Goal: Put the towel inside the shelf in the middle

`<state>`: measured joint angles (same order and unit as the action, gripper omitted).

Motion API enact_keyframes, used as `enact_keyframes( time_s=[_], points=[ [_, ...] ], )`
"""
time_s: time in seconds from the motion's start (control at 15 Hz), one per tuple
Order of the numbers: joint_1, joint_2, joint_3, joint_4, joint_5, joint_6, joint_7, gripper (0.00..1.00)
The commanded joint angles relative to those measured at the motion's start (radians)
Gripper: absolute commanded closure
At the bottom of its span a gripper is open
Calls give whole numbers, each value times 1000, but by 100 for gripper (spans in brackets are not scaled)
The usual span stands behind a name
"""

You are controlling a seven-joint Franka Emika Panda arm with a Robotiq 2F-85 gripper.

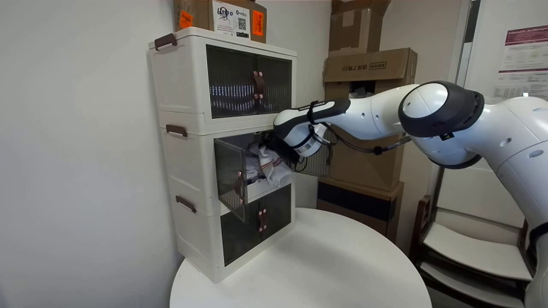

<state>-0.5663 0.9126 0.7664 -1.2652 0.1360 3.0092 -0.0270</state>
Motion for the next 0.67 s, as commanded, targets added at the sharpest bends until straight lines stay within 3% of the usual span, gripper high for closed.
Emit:
enact_keyframes(
  time_s=[0.0,0.6],
  points=[
    [60,-19,-87,67,47,-98,-51,98],
    [156,-53,-252,137,139,-293,-153,98]
  ],
)
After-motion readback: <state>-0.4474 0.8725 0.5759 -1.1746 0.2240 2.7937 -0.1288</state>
